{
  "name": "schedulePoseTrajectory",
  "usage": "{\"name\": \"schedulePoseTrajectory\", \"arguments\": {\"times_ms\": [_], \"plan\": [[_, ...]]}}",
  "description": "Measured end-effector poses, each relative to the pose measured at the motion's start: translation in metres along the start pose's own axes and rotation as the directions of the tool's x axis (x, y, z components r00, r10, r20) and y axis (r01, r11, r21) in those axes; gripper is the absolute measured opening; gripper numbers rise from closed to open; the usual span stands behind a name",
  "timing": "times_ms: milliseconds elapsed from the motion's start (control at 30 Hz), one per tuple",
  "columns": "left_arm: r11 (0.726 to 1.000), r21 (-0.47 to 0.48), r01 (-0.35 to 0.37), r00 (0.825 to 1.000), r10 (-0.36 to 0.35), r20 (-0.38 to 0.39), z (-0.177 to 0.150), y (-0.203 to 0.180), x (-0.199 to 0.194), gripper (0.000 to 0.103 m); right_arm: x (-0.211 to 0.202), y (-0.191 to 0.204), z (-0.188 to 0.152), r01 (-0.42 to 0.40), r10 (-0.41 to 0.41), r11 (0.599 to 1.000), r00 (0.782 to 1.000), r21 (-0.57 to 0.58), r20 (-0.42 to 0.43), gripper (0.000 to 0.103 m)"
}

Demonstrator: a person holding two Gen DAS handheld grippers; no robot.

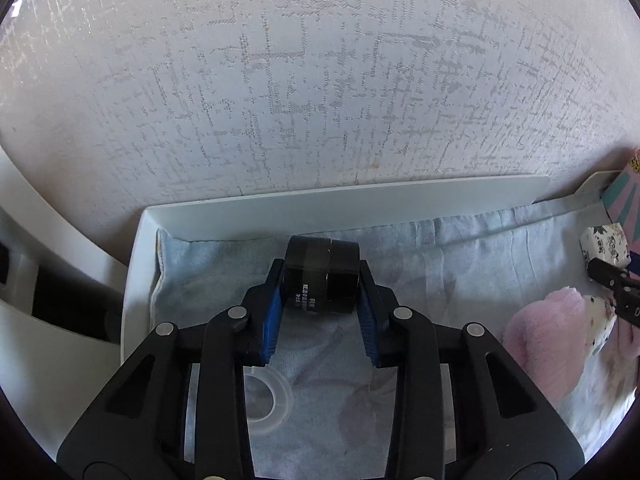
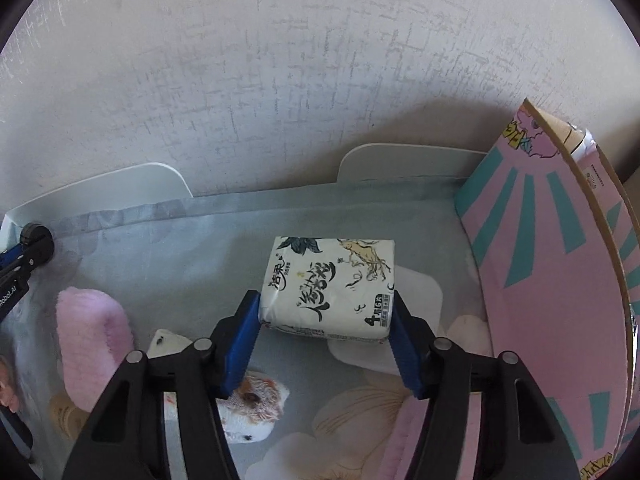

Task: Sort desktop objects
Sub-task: 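Grasp the black cylinder with the left tool while the right tool grasps the white tissue pack, then carry the black cylinder and tissue pack into the cardboard box and open both tools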

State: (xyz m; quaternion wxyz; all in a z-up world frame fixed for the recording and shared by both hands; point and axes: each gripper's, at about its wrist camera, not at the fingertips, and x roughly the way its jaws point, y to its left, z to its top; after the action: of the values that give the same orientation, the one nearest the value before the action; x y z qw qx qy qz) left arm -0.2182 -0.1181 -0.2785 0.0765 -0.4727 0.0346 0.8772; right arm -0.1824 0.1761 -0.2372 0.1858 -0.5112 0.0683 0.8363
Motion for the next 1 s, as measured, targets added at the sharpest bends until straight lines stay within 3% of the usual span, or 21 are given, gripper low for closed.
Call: {"name": "schedulePoseTrajectory", "arguments": {"times_ms": [133, 467, 767, 1000], "plan": [[1.0, -0.001, 0.005, 1.0, -0.005, 0.002, 0.003, -0.004, -0.011, 0.03, -0.019, -0.013, -0.002, -0.096, 0.095, 0.995, 0.995, 0.029, 0.029, 0.056], [0.999, -0.032, 0.01, 1.0, -0.009, 0.025, -0.001, -0.021, -0.071, 0.03, -0.078, -0.036, -0.003, -0.198, 0.199, 0.98, 0.979, -0.031, 0.041, 0.056], [0.997, -0.048, 0.065, 0.997, -0.063, 0.045, -0.003, -0.032, -0.136, 0.028, -0.122, -0.049, -0.005, -0.242, 0.246, 0.969, 0.967, -0.057, 0.065, 0.056], [0.995, -0.032, 0.091, 0.993, -0.088, 0.077, 0.006, -0.066, -0.158, 0.028, -0.141, -0.075, -0.005, -0.262, 0.267, 0.963, 0.959, -0.055, 0.095, 0.056]]}}
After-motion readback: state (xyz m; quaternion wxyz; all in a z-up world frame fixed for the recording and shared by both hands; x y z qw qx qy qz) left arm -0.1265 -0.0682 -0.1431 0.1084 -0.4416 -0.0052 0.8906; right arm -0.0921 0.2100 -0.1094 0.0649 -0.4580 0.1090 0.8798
